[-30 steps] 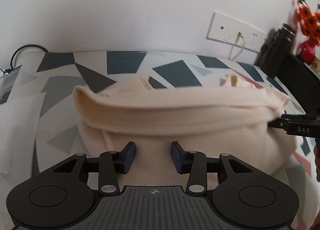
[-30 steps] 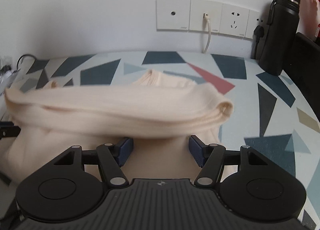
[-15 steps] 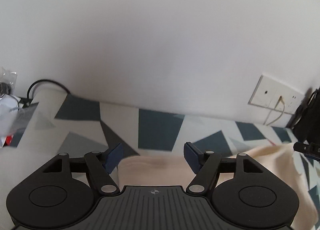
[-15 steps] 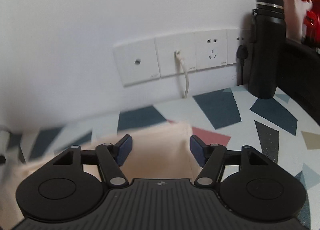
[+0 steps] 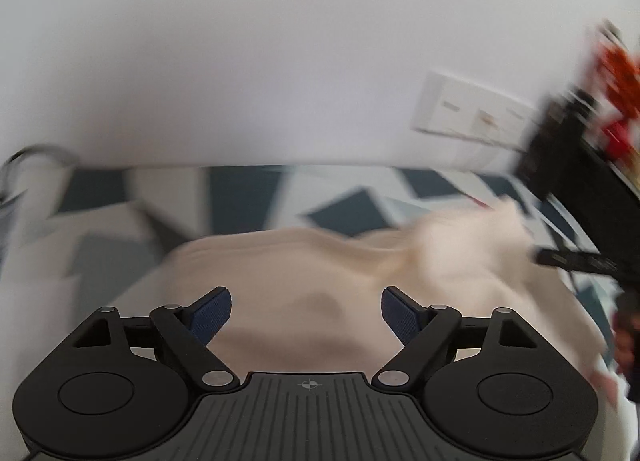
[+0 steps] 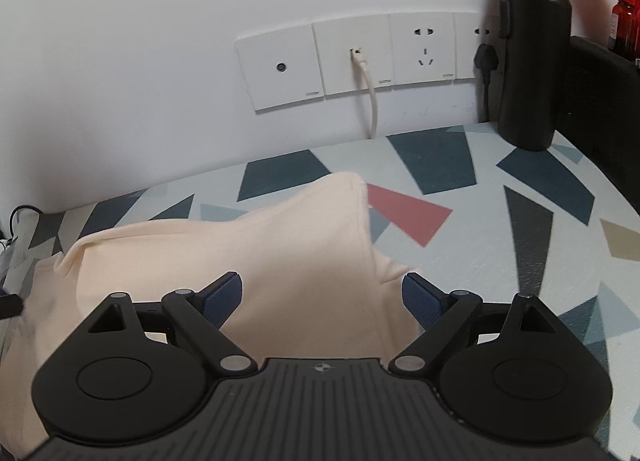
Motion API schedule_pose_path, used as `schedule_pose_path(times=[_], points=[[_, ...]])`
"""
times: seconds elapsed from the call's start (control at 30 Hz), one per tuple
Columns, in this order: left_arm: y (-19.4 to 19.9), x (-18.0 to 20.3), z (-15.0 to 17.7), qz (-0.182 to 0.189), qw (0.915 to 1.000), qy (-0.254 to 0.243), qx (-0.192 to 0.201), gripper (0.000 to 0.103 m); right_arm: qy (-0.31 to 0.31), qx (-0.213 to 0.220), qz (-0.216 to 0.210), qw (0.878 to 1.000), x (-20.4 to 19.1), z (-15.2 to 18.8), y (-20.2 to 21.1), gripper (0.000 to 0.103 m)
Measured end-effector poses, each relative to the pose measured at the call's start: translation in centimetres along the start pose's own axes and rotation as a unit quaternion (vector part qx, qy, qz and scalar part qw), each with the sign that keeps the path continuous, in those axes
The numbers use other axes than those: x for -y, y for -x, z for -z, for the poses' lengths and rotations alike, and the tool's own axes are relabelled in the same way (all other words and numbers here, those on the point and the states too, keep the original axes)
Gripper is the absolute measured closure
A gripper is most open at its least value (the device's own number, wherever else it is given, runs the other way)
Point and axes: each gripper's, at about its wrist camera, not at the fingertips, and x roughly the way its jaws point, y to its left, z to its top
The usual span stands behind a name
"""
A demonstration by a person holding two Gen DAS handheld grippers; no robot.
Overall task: Fold clothes
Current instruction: 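Lay the folded top down and open both grippers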
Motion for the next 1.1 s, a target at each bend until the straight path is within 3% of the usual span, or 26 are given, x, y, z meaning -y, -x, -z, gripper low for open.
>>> schedule_pose_path(times=[0.1, 0.23, 0.4, 0.5, 0.63, 0.77, 0.93, 1.1], points=[[-2.6, 1.8, -1.0, 0.006, 0.9997, -0.021, -0.011, 0.023, 0.016, -0.003, 0.003, 1.000, -1.0, 0.6, 0.0, 0.014], [-6.4, 0.8, -2.9, -0.041, 0.9991, 0.011, 0.003, 0.026, 0.029, -0.012, 0.010, 0.999, -1.3, 1.8, 0.1, 0.014], [-6.2, -2.2, -3.8, -0.081, 0.9948, 0.058, 0.020, 0.025, 0.035, -0.014, 0.017, 0.999, -0.9, 2.7, 0.6, 0.014], [-5.5, -3.7, -4.0, -0.097, 0.9916, 0.082, 0.026, 0.014, 0.019, -0.016, 0.018, 1.000, -0.1, 2.7, 1.0, 0.014], [-2.4, -5.0, -1.5, -0.055, 0.9926, 0.108, -0.006, 0.004, -0.002, -0.022, 0.015, 1.000, 1.4, 2.7, 1.3, 0.014], [0.3, -5.9, 2.1, -0.015, 0.9895, 0.137, -0.044, 0.001, -0.012, -0.046, 0.009, 0.999, 2.6, 3.1, 0.9, 0.014], [1.4, -6.0, 6.3, -0.024, 0.9838, 0.153, -0.090, 0.001, -0.019, -0.050, -0.012, 0.999, 3.1, 3.1, 0.5, 0.014], [1.5, -5.8, 6.8, -0.036, 0.9836, 0.156, -0.084, 0.001, -0.035, -0.069, -0.033, 0.996, 3.1, 2.6, -0.7, 0.008]])
